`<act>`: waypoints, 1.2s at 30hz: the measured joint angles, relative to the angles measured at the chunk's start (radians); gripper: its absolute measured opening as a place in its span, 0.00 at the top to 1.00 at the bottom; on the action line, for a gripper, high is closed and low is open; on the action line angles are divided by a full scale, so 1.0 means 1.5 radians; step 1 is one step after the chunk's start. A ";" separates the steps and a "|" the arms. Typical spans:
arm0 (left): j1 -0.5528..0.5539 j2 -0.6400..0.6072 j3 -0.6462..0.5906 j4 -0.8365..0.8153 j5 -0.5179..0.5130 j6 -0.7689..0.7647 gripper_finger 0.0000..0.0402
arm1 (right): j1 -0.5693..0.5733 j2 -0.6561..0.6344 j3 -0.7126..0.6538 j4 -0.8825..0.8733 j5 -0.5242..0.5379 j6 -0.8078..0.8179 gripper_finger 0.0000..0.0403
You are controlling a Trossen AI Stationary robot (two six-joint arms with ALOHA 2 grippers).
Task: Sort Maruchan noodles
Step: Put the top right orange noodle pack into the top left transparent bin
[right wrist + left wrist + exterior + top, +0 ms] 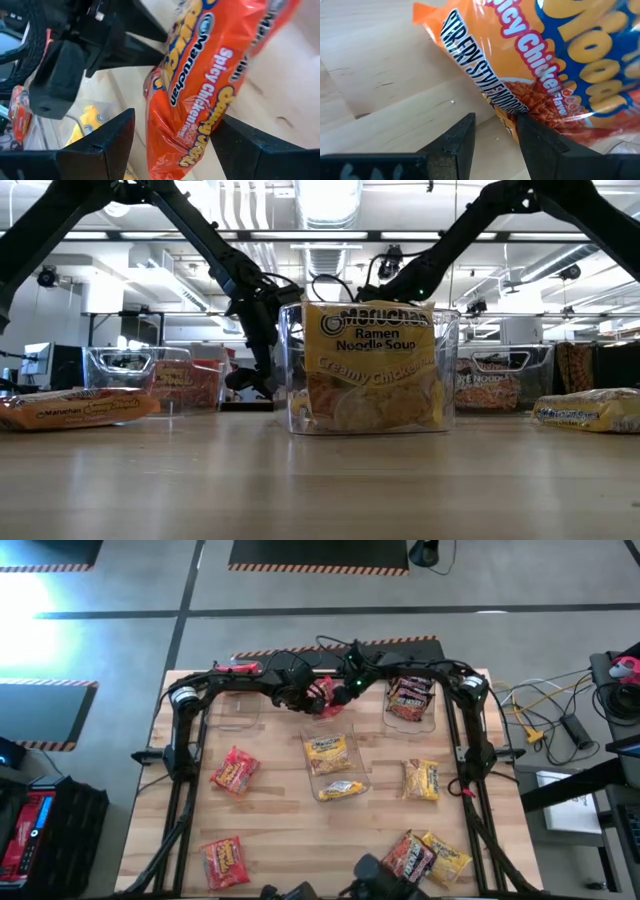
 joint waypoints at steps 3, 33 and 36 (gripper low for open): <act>0.000 0.000 0.000 -0.001 0.000 0.003 0.68 | 0.006 0.000 -0.001 0.001 0.001 -0.007 0.42; 0.000 -0.020 -0.003 0.010 0.021 0.022 0.68 | 0.012 0.023 -0.003 0.043 0.037 -0.033 0.70; 0.000 -0.036 -0.005 0.004 0.040 0.043 0.68 | 0.004 0.023 -0.003 0.041 0.031 -0.040 0.70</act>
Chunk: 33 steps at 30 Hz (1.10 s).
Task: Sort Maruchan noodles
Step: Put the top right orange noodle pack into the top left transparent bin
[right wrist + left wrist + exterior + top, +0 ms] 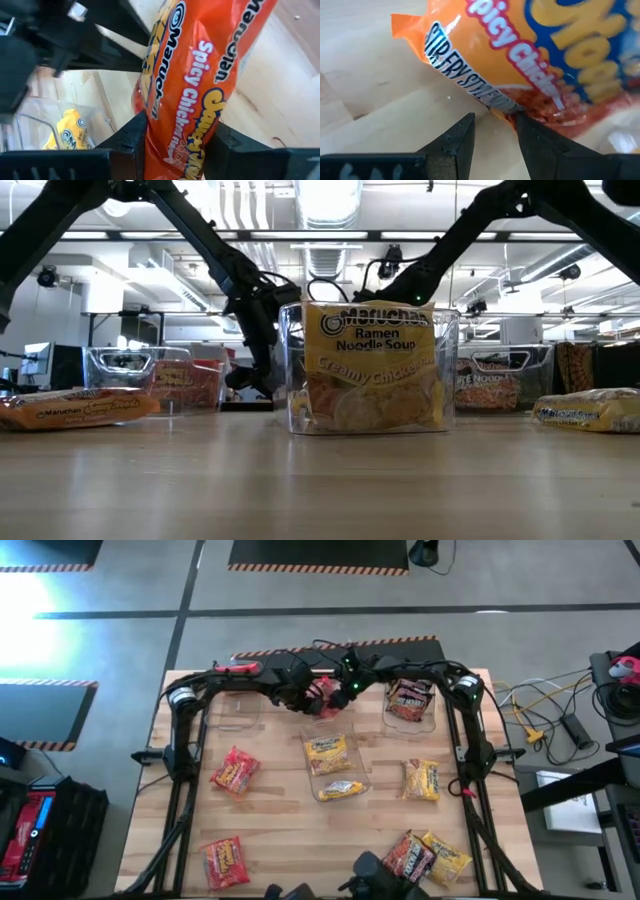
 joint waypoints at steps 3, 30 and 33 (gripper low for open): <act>0.000 -0.028 -0.001 -0.006 0.009 0.028 0.68 | -0.014 0.000 0.000 -0.003 0.000 -0.009 0.70; 0.004 -0.164 0.003 0.130 0.107 0.337 0.42 | -0.043 -0.043 0.100 -0.305 -0.051 -0.452 0.70; 0.004 -0.186 0.004 0.148 0.060 0.381 0.42 | -0.039 -0.045 0.134 -0.367 -0.007 -0.519 0.70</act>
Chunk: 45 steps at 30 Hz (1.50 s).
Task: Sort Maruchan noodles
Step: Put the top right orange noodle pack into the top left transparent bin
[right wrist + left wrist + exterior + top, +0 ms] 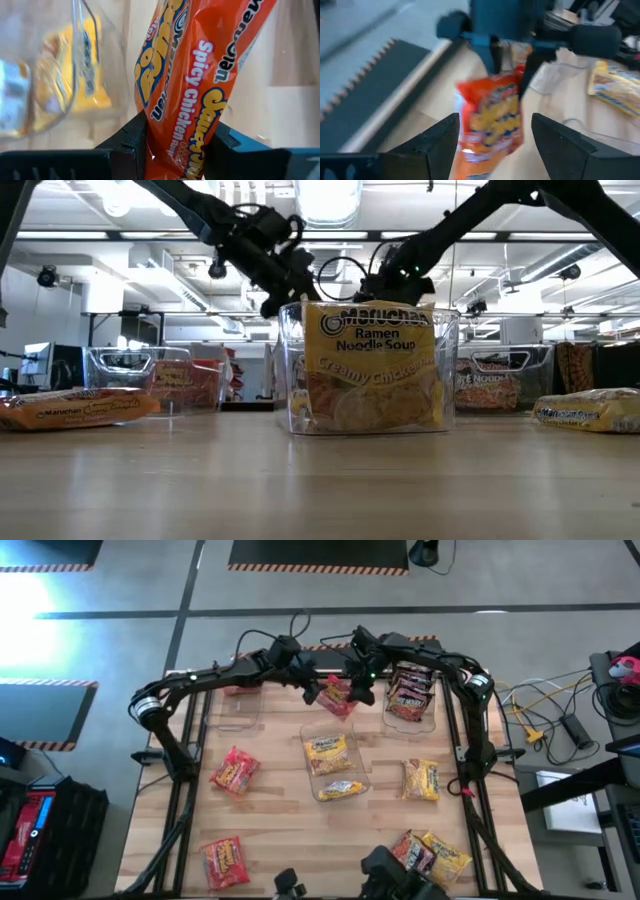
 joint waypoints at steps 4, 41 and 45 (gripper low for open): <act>0.001 -0.006 0.000 -0.002 -0.025 0.029 0.42 | 0.006 0.000 0.040 -0.046 0.044 -0.068 0.70; -0.003 -0.015 0.022 0.015 -0.025 0.169 0.42 | 0.091 -0.001 0.173 -0.106 0.312 -0.251 0.70; -0.008 -0.015 0.022 0.008 -0.024 0.166 0.42 | 0.091 -0.001 0.173 -0.100 0.312 -0.250 0.70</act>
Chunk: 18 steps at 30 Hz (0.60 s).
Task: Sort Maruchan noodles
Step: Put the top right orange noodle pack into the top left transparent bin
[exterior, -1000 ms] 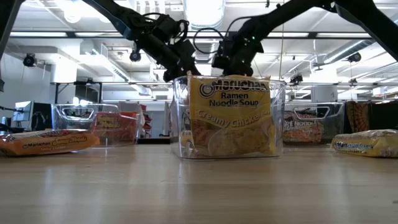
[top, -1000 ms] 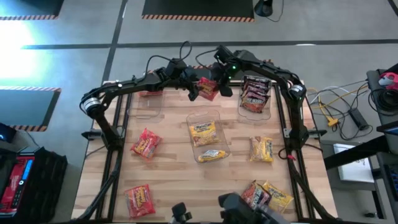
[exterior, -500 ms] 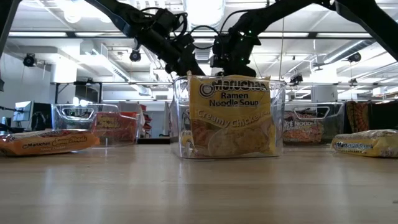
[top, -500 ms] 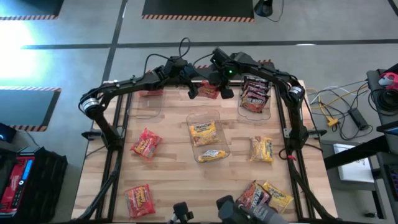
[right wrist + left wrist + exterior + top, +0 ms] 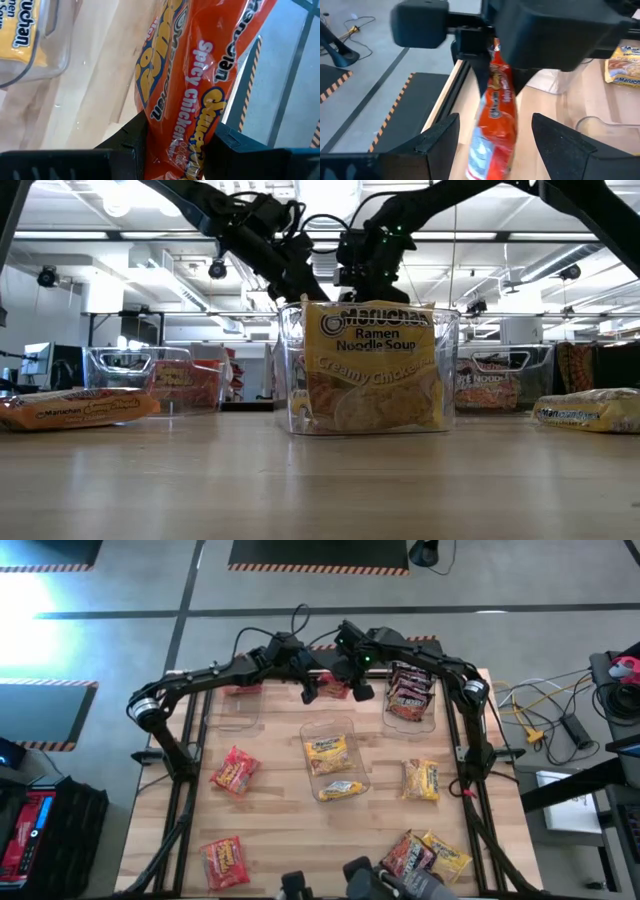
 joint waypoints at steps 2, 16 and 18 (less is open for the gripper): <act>-0.002 0.000 -0.001 0.000 0.007 -0.001 0.42 | 0.000 0.000 0.000 0.009 0.002 0.008 0.70; -0.004 0.000 -0.011 -0.006 0.011 -0.004 0.42 | 0.018 -0.012 0.000 0.060 -0.008 0.001 0.70; -0.004 0.000 -0.011 -0.006 0.011 -0.004 0.42 | 0.020 -0.013 0.000 0.065 -0.008 0.000 0.70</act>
